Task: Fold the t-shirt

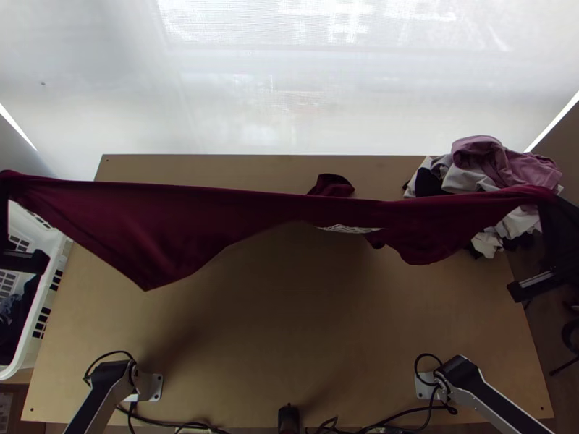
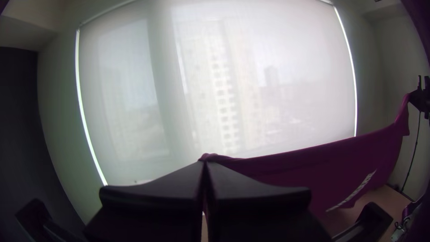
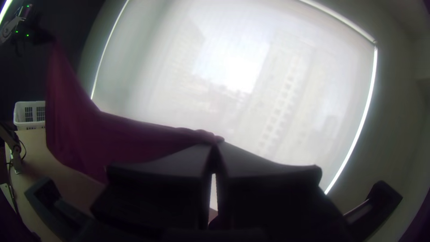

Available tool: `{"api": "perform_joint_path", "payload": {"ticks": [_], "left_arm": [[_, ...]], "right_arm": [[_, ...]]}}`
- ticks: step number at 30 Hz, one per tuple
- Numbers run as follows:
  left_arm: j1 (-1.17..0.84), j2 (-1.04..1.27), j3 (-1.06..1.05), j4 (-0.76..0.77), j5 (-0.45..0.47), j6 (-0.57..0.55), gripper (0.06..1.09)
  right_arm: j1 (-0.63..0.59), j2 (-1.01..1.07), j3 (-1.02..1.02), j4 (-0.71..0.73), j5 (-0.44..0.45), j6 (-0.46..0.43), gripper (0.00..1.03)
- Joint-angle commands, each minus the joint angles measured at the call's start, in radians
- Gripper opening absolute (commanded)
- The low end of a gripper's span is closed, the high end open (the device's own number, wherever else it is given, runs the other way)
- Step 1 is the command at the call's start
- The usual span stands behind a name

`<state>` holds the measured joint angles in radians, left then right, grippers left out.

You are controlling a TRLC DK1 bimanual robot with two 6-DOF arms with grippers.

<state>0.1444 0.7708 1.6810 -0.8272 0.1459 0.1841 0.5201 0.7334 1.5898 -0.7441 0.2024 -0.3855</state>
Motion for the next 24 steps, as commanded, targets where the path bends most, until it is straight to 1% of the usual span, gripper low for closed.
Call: {"api": "perform_joint_path", "payload": {"ticks": [1,5,10,13,15,20,24], "left_arm": [[0.053,-0.019,0.135,0.066,0.000,0.003,0.09],[0.064,-0.025,0.213,0.083,0.000,-0.003,0.09],[0.069,-0.048,0.287,0.079,0.000,-0.005,0.09],[0.070,-0.064,0.319,0.057,0.001,-0.003,0.09],[0.070,-0.065,0.338,0.023,0.020,0.005,0.09],[0.070,-0.065,0.322,-0.009,0.038,-0.008,0.09],[0.086,-0.054,0.318,0.025,0.038,-0.025,0.09]], "right_arm": [[-0.035,-0.057,0.039,0.115,0.011,-0.095,0.03],[-0.051,-0.054,0.118,0.137,0.009,-0.099,0.03],[-0.080,-0.052,0.187,0.129,0.009,-0.095,0.03],[-0.121,-0.052,0.242,0.115,0.002,-0.092,0.03],[-0.141,-0.052,0.274,0.100,-0.001,-0.092,0.03],[-0.166,-0.058,0.283,0.074,-0.006,-0.082,0.03],[-0.218,-0.051,0.286,0.124,-0.023,-0.066,0.03]]}}
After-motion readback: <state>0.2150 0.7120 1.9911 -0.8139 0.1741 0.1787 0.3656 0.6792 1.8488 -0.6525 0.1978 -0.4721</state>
